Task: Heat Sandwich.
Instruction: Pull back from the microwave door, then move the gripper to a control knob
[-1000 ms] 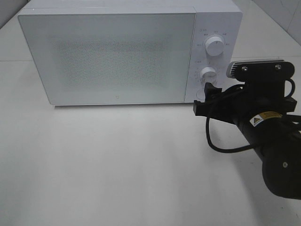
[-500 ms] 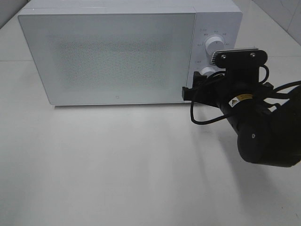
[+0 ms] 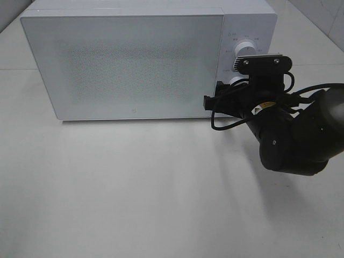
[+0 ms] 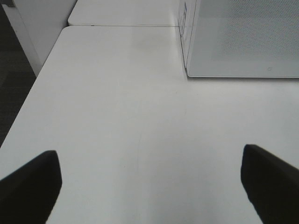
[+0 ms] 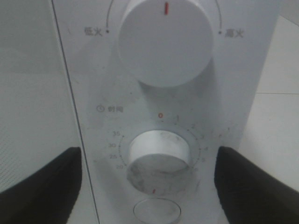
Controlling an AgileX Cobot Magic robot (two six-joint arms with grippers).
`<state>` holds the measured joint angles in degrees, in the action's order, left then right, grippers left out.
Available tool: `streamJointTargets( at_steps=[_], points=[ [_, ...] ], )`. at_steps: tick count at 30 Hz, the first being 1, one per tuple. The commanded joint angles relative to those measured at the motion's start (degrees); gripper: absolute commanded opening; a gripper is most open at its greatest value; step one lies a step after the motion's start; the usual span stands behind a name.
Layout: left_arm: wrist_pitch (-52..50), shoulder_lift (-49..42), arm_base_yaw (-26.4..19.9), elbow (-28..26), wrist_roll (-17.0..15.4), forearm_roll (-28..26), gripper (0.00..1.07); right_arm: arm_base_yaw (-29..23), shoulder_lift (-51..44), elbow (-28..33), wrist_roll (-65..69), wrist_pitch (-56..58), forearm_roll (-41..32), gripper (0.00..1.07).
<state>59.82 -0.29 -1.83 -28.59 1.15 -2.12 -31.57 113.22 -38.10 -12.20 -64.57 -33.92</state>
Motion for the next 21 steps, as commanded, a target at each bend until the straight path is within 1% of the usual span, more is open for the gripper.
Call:
streamJointTargets(
  at_steps=[1,6,21],
  points=[
    [-0.5,-1.5,-0.3,0.2,0.0,0.0,0.98,0.4,1.2,-1.9,0.3,0.2,0.8,0.77],
    [-0.5,-1.5,-0.3,0.2,0.0,0.0,0.98,2.4,1.7,-3.2,0.3,0.5,1.1,0.77],
    [-0.5,-1.5,-0.3,0.2,0.0,0.0,0.98,2.1,1.6,-3.2,0.3,1.0,1.3,0.77]
  ],
)
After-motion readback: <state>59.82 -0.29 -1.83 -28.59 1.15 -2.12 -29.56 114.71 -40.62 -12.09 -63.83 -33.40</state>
